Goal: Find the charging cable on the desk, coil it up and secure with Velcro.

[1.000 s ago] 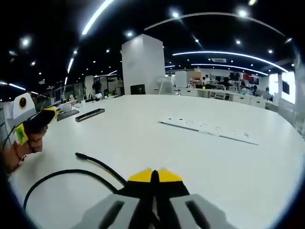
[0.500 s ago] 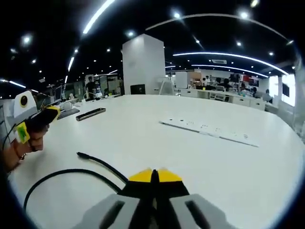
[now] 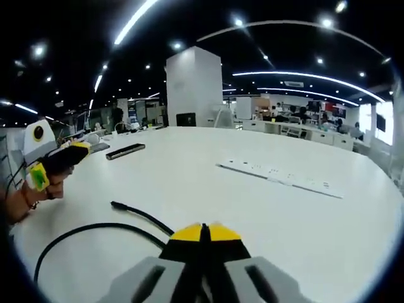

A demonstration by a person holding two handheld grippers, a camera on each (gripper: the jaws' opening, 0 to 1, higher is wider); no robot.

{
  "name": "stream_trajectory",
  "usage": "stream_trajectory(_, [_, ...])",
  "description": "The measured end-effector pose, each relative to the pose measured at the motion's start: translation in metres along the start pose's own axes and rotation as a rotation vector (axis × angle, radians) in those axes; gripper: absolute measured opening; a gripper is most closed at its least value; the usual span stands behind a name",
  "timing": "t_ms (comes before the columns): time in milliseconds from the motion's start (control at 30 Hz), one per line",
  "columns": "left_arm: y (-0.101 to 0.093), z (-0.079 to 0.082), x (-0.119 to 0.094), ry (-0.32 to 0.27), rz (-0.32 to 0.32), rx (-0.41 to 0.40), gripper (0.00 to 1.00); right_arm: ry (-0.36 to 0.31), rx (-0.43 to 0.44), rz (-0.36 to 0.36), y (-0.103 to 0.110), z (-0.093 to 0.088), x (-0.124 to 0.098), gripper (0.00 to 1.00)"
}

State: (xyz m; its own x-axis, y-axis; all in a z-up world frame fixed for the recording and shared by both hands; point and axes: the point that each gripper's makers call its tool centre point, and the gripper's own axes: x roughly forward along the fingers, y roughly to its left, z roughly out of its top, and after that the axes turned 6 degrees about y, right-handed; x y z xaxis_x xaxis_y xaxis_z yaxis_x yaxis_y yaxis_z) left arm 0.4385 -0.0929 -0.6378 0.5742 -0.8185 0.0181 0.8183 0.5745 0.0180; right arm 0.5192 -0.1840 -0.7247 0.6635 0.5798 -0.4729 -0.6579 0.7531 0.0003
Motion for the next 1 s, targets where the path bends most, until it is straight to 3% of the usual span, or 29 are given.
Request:
stream_trajectory(567, [0.002,0.000,0.002,0.001,-0.001,0.001,0.37,-0.011,0.017,0.002,-0.002,0.003,-0.007,0.02])
stream_trajectory(667, [0.001,0.000,0.003,0.003,-0.006,0.004,0.37,-0.025,0.011,-0.001,-0.004,0.010,-0.011,0.02])
stream_trajectory(700, [0.001,0.000,0.003,0.005,-0.006,0.004,0.37,-0.074,0.019,0.010,-0.004,0.020,-0.013,0.02])
stream_trajectory(733, [0.001,0.000,0.003,0.006,-0.007,0.004,0.37,-0.082,0.039,0.014,-0.004,0.022,-0.017,0.02])
stream_trajectory(1000, [-0.002,0.000,0.004,0.009,-0.009,0.012,0.37,-0.077,-0.016,-0.020,-0.008,0.029,-0.037,0.02])
